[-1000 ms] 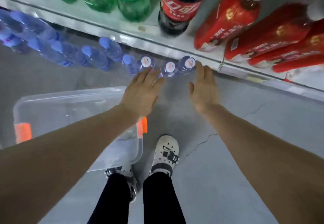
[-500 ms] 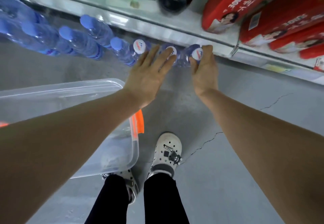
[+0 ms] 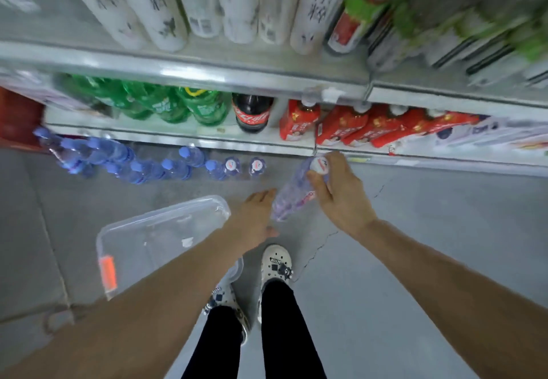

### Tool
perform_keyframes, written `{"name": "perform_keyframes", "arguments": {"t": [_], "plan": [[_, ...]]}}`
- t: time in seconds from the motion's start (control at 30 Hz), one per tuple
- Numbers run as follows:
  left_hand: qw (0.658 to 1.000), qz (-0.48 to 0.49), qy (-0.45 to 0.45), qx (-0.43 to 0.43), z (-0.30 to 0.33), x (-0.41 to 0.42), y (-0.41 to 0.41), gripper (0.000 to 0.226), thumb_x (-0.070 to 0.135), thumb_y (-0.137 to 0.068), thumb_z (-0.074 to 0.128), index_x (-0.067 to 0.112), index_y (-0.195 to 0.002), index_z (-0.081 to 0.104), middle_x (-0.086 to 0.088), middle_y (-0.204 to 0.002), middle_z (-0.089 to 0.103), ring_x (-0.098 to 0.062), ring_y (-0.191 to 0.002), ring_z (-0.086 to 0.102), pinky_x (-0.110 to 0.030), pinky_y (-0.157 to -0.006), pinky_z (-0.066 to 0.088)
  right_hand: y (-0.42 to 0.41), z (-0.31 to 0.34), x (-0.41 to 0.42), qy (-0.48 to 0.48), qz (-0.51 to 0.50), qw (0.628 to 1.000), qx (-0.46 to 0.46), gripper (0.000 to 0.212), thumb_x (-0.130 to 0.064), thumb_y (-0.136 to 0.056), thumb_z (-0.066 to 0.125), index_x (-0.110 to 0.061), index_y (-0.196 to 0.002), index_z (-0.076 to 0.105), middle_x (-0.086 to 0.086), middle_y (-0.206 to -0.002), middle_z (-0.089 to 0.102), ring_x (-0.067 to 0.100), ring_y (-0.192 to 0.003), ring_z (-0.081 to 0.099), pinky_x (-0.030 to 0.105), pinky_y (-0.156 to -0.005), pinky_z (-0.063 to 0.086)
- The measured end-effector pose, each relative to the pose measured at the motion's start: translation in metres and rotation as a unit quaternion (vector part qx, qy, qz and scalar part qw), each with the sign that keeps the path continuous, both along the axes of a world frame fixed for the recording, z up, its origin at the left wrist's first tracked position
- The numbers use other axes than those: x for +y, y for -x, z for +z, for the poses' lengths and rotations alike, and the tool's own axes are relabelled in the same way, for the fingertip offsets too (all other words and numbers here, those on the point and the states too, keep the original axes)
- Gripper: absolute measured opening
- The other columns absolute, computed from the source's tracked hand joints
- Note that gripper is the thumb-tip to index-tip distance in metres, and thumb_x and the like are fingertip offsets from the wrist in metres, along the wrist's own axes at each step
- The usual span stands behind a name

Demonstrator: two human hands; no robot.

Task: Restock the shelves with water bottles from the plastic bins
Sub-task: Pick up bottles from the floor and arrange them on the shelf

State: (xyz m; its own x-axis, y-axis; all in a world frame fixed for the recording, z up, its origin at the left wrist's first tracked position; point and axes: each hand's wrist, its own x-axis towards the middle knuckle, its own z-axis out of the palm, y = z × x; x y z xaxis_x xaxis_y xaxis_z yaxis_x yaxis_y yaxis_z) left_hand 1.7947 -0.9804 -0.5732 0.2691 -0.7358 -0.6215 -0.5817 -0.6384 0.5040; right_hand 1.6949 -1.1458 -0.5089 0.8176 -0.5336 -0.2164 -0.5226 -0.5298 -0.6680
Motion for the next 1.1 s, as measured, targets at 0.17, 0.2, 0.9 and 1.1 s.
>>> {"name": "perform_keyframes", "arguments": {"t": [0.17,0.2,0.9,1.1], "plan": [[0.982,0.155,0.101,0.049,0.145,0.015,0.019,0.076,0.028,-0.083,0.074,0.012,-0.144,0.032,-0.003,-0.135,0.052,-0.025,-0.119,0.054,-0.029,-0.092,0.042,-0.011,0.165,0.024,0.032,-0.028,0.993,-0.114,0.041,-0.047,-0.096,0.043,-0.010,-0.110,0.051,0.006,-0.091,0.056,0.021,-0.078,0.052,0.033,-0.066,0.040],[0.978,0.171,0.117,0.038,0.174,0.018,0.019,0.067,0.026,-0.083,0.074,0.009,-0.137,0.039,-0.004,-0.126,0.056,-0.024,-0.112,0.057,-0.026,-0.083,0.039,-0.013,0.195,0.027,0.040,-0.040,0.990,-0.132,0.040,-0.048,-0.096,0.044,-0.010,-0.107,0.051,0.006,-0.088,0.055,0.021,-0.077,0.052,0.033,-0.066,0.038],[0.893,0.122,0.416,-0.123,0.608,0.026,-0.016,0.063,0.047,-0.075,0.074,0.024,-0.124,0.042,0.005,-0.107,0.066,-0.014,-0.091,0.063,-0.035,-0.083,0.052,-0.048,0.653,0.053,0.289,-0.108,0.907,-0.287,0.045,-0.060,-0.099,0.026,-0.028,-0.075,0.047,0.002,-0.083,0.063,0.029,-0.083,0.058,0.045,-0.079,0.046],[0.852,0.096,0.485,-0.174,0.734,-0.001,-0.047,0.059,0.051,-0.074,0.075,0.028,-0.119,0.044,0.012,-0.101,0.063,-0.012,-0.096,0.061,-0.027,-0.077,0.044,-0.052,0.758,0.009,0.374,-0.079,0.862,-0.335,0.037,-0.035,-0.106,0.031,-0.013,-0.112,0.060,0.010,-0.099,0.066,0.029,-0.092,0.059,0.037,-0.076,0.039]]}}
